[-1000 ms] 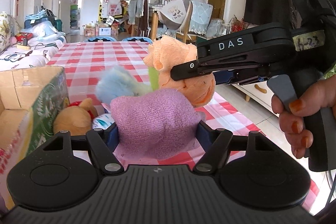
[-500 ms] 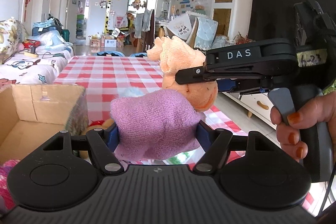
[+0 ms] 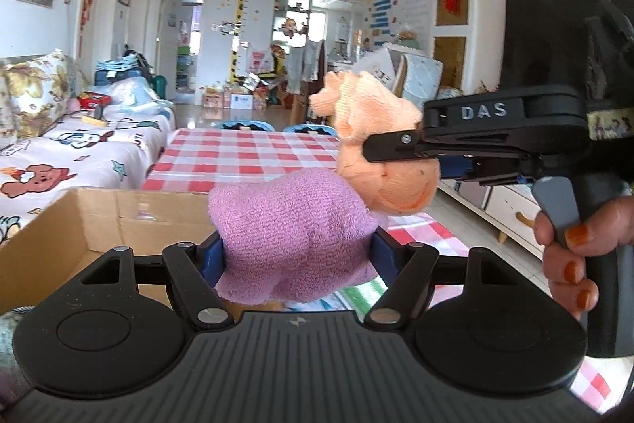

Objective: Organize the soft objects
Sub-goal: 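Carry both plush items into the cardboard box and open both tools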

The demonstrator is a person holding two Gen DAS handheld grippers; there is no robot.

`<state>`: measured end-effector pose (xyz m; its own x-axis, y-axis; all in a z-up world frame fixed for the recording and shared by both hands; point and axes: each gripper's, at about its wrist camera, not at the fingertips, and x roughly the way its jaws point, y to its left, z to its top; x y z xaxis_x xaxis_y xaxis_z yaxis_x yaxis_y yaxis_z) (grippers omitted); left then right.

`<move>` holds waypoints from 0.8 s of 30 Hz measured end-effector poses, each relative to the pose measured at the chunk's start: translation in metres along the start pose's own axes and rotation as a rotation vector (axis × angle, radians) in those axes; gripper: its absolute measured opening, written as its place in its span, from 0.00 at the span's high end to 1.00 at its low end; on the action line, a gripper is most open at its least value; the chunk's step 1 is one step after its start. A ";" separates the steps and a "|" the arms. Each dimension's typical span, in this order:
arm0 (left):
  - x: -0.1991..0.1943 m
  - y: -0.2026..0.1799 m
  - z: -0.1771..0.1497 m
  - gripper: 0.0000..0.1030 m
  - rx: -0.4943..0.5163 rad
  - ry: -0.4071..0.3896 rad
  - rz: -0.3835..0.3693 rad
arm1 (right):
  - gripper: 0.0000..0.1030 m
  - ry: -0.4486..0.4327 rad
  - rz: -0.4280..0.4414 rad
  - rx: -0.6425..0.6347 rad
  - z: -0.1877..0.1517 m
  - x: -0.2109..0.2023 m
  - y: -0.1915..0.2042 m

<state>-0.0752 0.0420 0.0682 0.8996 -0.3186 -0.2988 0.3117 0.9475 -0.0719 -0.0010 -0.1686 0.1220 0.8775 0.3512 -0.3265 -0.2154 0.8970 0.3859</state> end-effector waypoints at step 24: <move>-0.006 0.051 0.021 0.13 -0.131 -0.021 0.237 | 0.50 0.032 0.104 -0.014 -0.004 0.046 0.058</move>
<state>-0.0586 0.0920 0.0859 0.9493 -0.0867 -0.3021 0.0507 0.9909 -0.1250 0.0249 -0.0995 0.1257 0.8359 0.4512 -0.3127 -0.3110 0.8586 0.4076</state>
